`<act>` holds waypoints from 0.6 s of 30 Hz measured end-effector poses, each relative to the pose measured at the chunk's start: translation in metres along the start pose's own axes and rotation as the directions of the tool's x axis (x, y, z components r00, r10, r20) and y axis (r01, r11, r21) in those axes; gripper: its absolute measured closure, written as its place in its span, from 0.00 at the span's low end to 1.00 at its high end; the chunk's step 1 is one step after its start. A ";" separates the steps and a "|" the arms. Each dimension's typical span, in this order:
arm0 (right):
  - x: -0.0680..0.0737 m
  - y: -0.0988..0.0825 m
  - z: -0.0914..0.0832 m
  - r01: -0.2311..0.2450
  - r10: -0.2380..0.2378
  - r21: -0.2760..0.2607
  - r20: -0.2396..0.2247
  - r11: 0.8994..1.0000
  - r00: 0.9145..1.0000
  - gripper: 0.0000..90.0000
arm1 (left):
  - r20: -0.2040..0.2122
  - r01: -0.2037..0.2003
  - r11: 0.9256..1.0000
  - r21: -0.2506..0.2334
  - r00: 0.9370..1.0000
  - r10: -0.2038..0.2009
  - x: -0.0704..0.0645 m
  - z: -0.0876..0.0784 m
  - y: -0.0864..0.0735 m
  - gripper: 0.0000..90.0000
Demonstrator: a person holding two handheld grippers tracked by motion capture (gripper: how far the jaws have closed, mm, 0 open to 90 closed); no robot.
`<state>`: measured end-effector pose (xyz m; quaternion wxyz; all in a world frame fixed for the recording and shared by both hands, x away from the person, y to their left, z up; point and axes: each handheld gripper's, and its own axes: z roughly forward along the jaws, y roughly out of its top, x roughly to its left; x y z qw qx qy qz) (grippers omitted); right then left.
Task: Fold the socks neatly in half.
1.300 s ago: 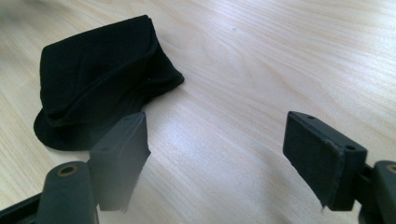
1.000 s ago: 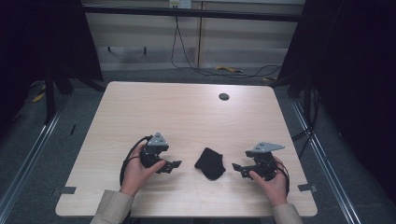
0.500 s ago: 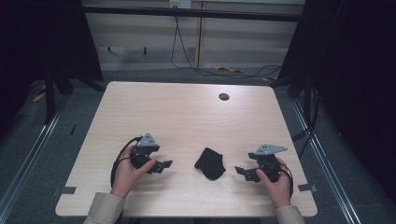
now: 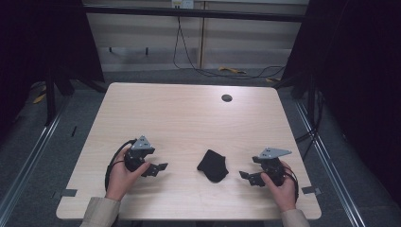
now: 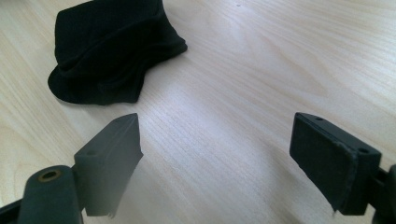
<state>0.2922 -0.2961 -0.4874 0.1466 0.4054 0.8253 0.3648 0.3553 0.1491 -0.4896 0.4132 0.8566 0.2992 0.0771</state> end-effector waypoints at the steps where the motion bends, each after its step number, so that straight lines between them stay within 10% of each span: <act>1: -0.001 0.000 -0.001 0.000 0.000 -0.002 -0.002 1.000 1.000 0.18 | -0.002 -0.005 1.000 0.006 1.000 0.005 0.001 -0.001 -0.001 0.19; 18: -0.009 -0.011 -0.009 -0.022 0.022 -0.006 0.008 1.000 1.000 0.18 | -0.022 0.003 1.000 -0.006 1.000 -0.003 0.014 -0.014 -0.012 0.19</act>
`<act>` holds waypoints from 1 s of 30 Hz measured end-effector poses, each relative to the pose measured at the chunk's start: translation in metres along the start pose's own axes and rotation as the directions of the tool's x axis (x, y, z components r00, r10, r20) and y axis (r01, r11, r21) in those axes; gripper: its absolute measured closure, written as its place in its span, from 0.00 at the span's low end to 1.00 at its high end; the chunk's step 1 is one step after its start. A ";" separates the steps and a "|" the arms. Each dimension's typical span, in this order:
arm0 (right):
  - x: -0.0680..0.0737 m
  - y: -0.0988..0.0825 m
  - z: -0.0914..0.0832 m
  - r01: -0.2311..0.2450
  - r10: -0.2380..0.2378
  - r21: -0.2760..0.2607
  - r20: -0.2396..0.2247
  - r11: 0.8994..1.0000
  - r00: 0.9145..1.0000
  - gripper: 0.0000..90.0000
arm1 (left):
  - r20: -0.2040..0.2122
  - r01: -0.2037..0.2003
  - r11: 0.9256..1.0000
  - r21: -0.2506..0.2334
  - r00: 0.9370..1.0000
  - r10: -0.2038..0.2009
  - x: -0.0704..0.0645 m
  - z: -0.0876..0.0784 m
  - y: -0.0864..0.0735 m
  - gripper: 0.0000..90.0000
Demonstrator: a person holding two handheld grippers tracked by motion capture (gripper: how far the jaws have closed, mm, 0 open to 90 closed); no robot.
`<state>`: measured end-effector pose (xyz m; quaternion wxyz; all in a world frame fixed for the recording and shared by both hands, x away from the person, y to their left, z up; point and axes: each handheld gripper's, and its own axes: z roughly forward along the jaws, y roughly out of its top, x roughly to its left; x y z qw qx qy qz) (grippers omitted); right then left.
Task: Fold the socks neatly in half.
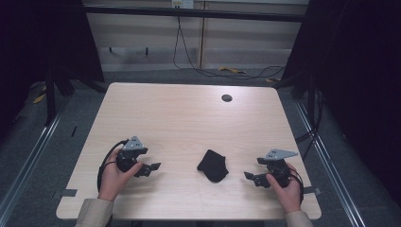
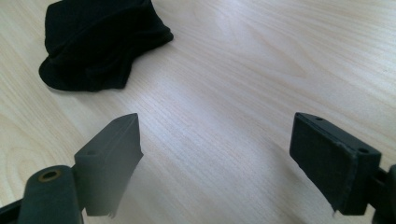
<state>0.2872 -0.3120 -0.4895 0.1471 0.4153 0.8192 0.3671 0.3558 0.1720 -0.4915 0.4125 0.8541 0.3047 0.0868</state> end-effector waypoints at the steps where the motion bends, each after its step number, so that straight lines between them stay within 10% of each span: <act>1: 0.000 0.000 0.000 0.001 -0.001 0.000 0.001 1.000 1.000 0.18 | -0.003 0.002 1.000 0.003 1.000 -0.002 0.001 -0.001 -0.001 0.19; 30: -0.010 -0.012 0.000 0.005 -0.005 0.017 0.023 1.000 1.000 0.18 | -0.062 0.049 0.999 0.018 0.997 -0.048 0.029 -0.018 -0.029 0.19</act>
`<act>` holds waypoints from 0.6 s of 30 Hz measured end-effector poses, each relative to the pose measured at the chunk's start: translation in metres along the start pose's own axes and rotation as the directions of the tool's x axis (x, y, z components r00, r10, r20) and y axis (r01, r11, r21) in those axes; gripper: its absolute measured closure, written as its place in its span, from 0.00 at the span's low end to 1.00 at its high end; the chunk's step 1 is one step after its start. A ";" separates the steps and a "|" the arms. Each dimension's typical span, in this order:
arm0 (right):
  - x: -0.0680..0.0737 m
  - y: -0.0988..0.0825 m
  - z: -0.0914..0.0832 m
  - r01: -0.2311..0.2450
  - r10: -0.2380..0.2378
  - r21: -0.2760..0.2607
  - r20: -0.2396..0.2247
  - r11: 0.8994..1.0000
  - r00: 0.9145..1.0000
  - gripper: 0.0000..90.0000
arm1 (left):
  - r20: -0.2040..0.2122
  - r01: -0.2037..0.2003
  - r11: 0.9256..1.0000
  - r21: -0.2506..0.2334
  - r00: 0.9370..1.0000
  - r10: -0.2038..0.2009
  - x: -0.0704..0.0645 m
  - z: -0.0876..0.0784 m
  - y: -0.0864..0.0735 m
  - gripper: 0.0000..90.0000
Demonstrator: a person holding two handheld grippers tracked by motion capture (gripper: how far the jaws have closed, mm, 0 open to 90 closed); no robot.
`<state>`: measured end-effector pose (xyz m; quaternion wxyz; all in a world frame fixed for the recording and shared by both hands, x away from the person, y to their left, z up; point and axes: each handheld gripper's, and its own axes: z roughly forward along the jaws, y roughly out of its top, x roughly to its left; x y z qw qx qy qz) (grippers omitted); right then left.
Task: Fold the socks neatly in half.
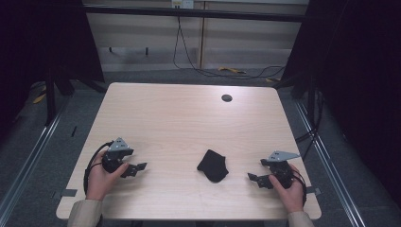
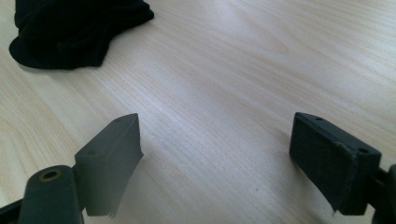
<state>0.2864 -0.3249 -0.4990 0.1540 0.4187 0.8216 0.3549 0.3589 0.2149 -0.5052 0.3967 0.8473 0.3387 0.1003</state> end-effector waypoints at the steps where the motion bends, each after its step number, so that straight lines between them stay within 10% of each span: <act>1: 0.000 0.000 0.000 0.001 -0.001 0.001 0.004 1.000 1.000 0.18 | -0.008 0.002 1.000 0.003 1.000 -0.002 0.001 0.000 -0.002 0.20; 18: 0.002 -0.001 0.002 0.034 -0.034 0.002 0.023 0.999 0.999 0.17 | -0.032 -0.028 0.999 0.032 0.999 0.029 0.004 0.001 -0.008 0.19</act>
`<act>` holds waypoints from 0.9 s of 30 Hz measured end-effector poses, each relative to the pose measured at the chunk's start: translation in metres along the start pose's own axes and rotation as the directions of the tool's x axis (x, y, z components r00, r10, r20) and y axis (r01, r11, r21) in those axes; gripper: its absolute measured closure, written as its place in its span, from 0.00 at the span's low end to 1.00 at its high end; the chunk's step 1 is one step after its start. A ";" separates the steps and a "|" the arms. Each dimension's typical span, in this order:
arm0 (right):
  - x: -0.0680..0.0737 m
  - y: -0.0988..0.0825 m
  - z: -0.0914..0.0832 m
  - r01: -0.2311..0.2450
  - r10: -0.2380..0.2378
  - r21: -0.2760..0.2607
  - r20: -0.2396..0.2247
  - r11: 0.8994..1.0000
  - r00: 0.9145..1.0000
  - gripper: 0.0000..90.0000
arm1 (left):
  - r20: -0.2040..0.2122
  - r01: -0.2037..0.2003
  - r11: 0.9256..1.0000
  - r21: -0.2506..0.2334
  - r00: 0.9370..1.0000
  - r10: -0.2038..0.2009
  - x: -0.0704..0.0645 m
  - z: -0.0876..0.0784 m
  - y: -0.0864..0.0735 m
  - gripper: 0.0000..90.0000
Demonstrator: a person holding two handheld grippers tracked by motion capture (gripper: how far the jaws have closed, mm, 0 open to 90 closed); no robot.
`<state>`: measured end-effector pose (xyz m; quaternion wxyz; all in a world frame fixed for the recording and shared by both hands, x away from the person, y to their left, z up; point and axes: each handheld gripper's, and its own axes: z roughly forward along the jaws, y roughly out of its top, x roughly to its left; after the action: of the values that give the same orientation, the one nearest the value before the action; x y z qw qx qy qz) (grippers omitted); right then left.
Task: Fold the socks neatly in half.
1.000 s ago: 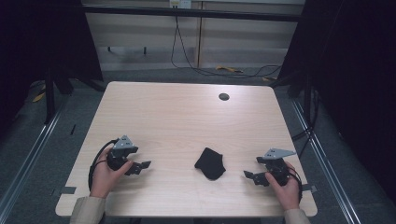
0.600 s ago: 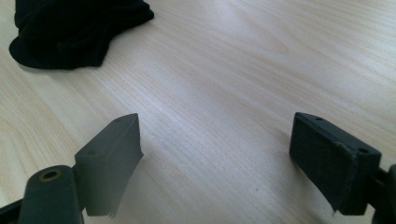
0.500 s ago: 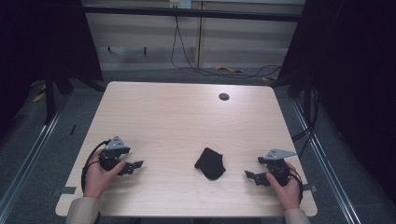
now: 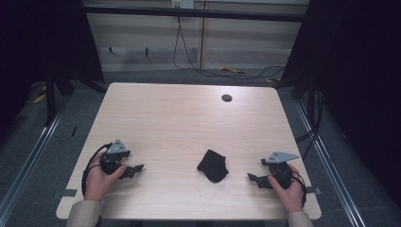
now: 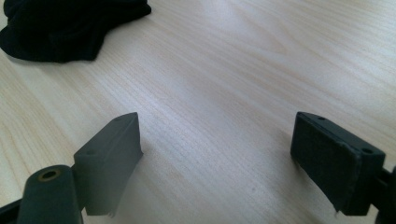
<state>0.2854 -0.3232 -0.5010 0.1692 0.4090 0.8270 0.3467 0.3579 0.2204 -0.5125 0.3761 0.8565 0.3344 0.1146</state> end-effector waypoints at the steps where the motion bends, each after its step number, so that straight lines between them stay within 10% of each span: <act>1: 0.000 0.000 0.000 -0.001 0.001 0.000 0.000 1.000 1.000 0.17 | 0.000 0.000 1.000 -0.001 1.000 0.000 0.000 0.000 0.000 0.19; 27: 0.000 0.001 0.001 -0.003 0.003 0.002 0.004 1.000 1.000 0.16 | -0.032 0.013 1.000 -0.011 0.999 -0.013 0.000 0.004 -0.003 0.07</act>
<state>0.2860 -0.3225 -0.5011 0.1698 0.4109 0.8264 0.3454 0.3584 0.2198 -0.5173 0.3759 0.8504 0.3454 0.1275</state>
